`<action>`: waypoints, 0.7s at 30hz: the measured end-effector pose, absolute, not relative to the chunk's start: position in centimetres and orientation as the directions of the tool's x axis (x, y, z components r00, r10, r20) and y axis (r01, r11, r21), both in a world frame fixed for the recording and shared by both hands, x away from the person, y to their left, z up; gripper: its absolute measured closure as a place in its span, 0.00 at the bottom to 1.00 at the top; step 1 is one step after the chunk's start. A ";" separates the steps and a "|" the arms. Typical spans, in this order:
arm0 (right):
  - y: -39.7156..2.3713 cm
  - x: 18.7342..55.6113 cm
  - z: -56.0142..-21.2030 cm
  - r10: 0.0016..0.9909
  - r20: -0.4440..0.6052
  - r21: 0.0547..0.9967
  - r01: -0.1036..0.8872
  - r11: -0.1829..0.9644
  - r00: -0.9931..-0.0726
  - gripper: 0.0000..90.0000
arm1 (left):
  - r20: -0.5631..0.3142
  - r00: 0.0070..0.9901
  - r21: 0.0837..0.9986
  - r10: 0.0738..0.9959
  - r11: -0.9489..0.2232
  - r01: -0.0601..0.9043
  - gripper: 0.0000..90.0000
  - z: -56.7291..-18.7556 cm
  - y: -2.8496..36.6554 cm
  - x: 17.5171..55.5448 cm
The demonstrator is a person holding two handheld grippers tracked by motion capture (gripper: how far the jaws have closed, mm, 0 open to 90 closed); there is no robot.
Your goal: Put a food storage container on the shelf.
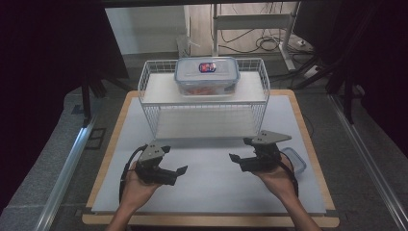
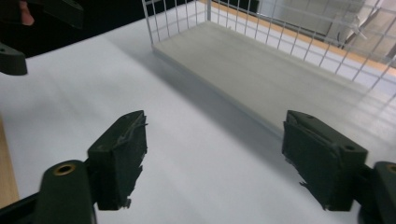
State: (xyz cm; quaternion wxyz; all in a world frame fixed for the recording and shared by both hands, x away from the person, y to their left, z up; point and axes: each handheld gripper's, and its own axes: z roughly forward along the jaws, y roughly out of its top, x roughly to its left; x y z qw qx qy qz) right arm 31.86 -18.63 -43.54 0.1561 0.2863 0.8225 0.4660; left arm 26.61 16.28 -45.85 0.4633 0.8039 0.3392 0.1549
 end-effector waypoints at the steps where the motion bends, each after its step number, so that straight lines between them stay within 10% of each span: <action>1: -18.7 31.6 -43.8 0.620 0.013 0.856 0.329 0.399 -0.784 0.23 | -0.072 0.720 0.848 0.691 -0.337 0.409 0.08 -46.2 16.4 26.5; 21: -19.6 27.7 -48.0 0.615 -0.043 0.819 0.325 0.473 -0.788 0.20 | 0.044 0.705 0.826 0.708 -0.422 0.373 0.08 -50.6 16.0 23.4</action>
